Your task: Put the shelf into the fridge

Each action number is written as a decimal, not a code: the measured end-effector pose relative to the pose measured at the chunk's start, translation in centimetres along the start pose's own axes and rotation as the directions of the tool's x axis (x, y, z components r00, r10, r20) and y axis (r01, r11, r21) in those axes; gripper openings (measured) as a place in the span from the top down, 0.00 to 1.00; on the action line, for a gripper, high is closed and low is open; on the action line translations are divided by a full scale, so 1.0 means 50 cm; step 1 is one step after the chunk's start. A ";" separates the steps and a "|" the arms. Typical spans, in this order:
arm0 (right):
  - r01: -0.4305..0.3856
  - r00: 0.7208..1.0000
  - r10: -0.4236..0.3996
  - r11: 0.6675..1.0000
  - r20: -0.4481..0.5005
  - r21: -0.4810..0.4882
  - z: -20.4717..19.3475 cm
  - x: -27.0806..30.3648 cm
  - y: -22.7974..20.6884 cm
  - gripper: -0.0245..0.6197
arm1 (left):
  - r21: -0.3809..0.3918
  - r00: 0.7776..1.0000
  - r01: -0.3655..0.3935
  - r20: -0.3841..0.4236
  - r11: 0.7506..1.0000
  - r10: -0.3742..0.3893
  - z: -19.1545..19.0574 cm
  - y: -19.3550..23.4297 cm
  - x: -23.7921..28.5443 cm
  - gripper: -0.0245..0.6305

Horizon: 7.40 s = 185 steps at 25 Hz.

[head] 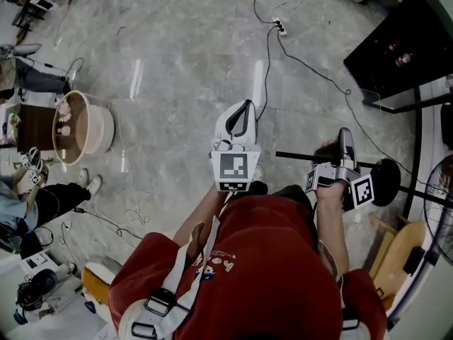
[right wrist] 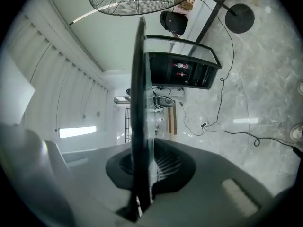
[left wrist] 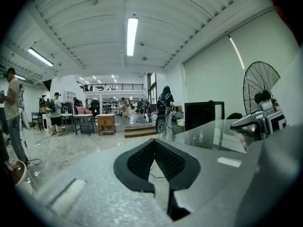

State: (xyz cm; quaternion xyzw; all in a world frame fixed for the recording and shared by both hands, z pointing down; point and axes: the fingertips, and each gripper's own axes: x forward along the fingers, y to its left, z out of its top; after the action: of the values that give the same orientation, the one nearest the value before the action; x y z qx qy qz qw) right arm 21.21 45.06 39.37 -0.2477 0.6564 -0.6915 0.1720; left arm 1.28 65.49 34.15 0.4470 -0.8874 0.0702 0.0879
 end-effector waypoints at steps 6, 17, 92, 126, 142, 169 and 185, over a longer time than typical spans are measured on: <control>-0.025 0.999 0.024 0.999 0.033 0.030 -0.018 0.012 0.009 0.95 | 0.003 1.000 0.012 0.019 1.000 -0.012 0.005 0.030 0.006 0.95; -0.006 0.998 0.002 0.998 0.070 0.065 0.017 0.077 -0.022 0.95 | 0.024 1.000 0.027 -0.014 0.999 -0.027 -0.002 0.032 0.094 0.95; -0.025 0.714 -0.120 0.980 0.690 0.196 0.589 0.785 0.001 0.95 | 0.173 0.710 0.701 -0.089 0.692 -0.698 0.251 -0.417 1.357 0.95; -0.095 0.714 0.013 0.992 0.700 0.078 0.993 0.873 0.059 0.95 | 0.204 0.715 0.699 -0.161 0.686 -0.681 0.310 -0.775 1.469 0.95; -0.092 0.676 0.013 0.994 0.737 0.066 1.069 0.943 0.059 0.95 | 0.184 0.674 0.739 -0.195 0.648 -0.712 0.295 -0.827 1.534 0.95; -0.095 0.614 0.031 0.995 0.789 0.035 1.203 1.073 0.036 0.95 | 0.199 0.637 0.771 -0.191 0.606 -0.747 0.276 -0.892 1.637 0.95; -0.126 0.593 0.074 0.992 0.802 0.002 1.215 1.075 0.023 0.95 | 0.122 0.639 0.767 -0.053 0.630 -0.768 0.219 -0.896 1.571 0.95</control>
State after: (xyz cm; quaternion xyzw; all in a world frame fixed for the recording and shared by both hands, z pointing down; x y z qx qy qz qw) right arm 11.67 -35.26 45.46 -0.4886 0.5020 -0.5156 0.4934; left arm -9.59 -24.56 42.75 0.7867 -0.6067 0.0840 0.0777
